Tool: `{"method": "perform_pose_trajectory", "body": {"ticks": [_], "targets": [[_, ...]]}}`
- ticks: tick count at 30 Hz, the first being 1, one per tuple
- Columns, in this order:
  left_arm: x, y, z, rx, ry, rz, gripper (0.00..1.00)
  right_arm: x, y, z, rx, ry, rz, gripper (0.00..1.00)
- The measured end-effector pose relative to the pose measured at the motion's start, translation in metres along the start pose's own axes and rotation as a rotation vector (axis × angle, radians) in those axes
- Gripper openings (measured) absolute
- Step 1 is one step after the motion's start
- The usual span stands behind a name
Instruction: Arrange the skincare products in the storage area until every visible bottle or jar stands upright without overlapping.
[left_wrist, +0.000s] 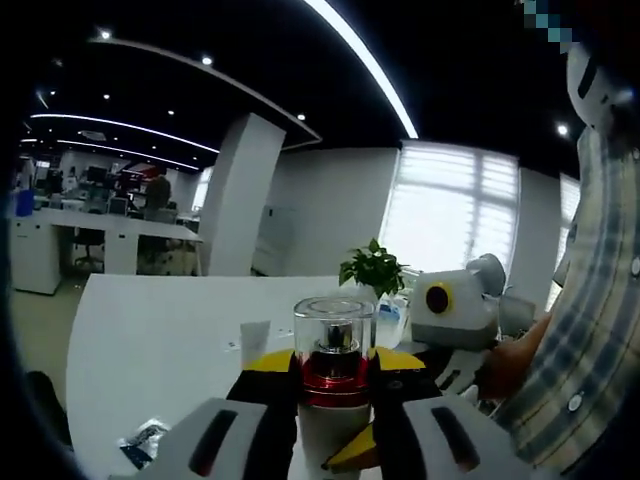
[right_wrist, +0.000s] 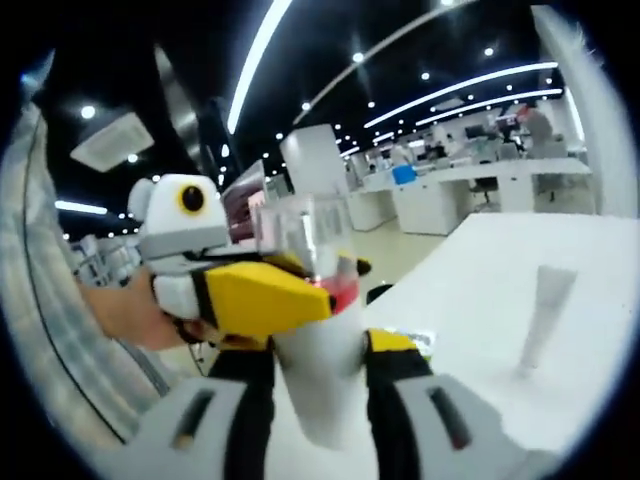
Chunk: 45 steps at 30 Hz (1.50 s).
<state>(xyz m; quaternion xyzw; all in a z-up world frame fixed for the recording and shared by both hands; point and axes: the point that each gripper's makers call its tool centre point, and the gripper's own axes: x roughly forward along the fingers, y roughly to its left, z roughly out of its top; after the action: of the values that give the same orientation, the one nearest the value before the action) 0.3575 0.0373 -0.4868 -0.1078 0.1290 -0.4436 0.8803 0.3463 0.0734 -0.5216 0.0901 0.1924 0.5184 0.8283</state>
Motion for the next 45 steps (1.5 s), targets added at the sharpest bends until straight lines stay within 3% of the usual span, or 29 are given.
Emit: {"method": "perform_pose_trajectory", "body": {"ticks": [3,10,20,24,33,36,45], "targets": [[0.002,0.0,-0.004,-0.008,0.01,-0.001,0.26,-0.001,-0.001,-0.003,-0.021,0.034,-0.014,0.31],[0.007,-0.002,-0.004,-0.039,0.0,-0.013,0.27,-0.008,-0.006,-0.002,-0.08,0.027,-0.024,0.29],[0.01,-0.008,-0.004,-0.002,0.017,-0.019,0.31,-0.014,-0.011,0.002,-0.119,0.016,-0.022,0.29],[-0.001,-0.005,-0.011,0.027,0.027,0.014,0.36,-0.015,-0.015,0.002,-0.125,0.02,-0.022,0.29],[-0.029,-0.004,-0.022,-0.013,0.004,0.081,0.37,-0.016,-0.022,0.001,-0.113,0.026,-0.008,0.29],[-0.041,0.002,-0.025,-0.018,-0.019,0.151,0.37,-0.015,-0.022,0.001,-0.112,0.028,0.002,0.29],[-0.067,0.008,-0.035,-0.062,-0.052,0.242,0.37,-0.015,-0.034,0.003,-0.081,0.029,0.006,0.29]]}}
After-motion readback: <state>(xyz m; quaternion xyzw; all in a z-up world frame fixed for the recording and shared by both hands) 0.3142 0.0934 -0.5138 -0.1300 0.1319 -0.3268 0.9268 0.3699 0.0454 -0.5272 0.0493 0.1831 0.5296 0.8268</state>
